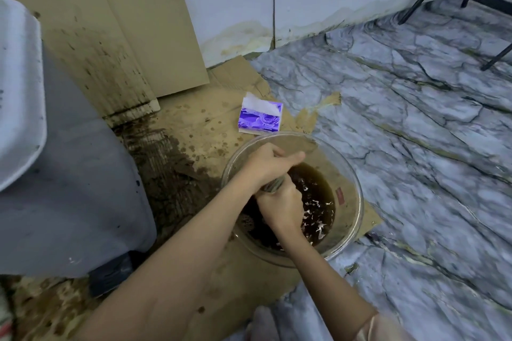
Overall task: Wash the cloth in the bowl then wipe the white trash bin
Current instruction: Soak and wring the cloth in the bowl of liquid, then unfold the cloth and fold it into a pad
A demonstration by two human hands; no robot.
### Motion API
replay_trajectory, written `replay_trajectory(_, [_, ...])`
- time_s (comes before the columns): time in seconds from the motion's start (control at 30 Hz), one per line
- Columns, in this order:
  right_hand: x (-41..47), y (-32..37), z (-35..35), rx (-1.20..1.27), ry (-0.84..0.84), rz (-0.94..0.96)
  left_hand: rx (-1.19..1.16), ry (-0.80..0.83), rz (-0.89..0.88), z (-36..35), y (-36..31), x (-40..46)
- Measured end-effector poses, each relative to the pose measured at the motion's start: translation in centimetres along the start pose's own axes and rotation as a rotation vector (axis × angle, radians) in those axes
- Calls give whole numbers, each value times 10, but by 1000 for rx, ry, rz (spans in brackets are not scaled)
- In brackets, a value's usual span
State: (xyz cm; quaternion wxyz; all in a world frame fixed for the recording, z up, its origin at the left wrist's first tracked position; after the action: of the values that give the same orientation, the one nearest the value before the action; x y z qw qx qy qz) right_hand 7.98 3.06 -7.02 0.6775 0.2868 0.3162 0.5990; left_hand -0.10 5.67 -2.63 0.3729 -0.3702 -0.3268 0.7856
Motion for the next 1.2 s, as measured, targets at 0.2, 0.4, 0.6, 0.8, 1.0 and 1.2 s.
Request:
replay_trajectory(0.2, [0, 18, 8, 267, 154, 92, 5, 169, 119, 43, -4, -30])
replay_trajectory(0.4, [5, -2, 27, 829, 240, -251, -231, -87, 29, 78, -7, -41])
replay_trajectory(0.6, [-13, 31, 31, 50, 268, 30, -94, -113, -19, 103, -20, -57])
replay_trajectory(0.8, [-50, 163, 95, 525, 432, 287, -165, -205, -110, 188, -68, -118])
replay_trajectory(1.0, [-140, 278, 147, 690, 345, 526, -254, -570, -284, 321, -99, -229])
replay_trajectory(1.2, [-244, 370, 161, 718, 437, 526, -329, -810, -389, 409, -103, -332])
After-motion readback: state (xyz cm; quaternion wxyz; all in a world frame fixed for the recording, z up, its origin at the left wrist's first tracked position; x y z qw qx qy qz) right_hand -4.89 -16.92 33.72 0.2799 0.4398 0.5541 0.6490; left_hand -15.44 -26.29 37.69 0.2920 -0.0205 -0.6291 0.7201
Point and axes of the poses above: each hand's wrist, its own x-axis towards the middle knuckle, its own z-axis out of the back of the hand, y = z × x, the point moved 5 cm from there along x, towards the middle knuckle, and after that the axes turned 12 degrees about -y, right-handed, at the moved point
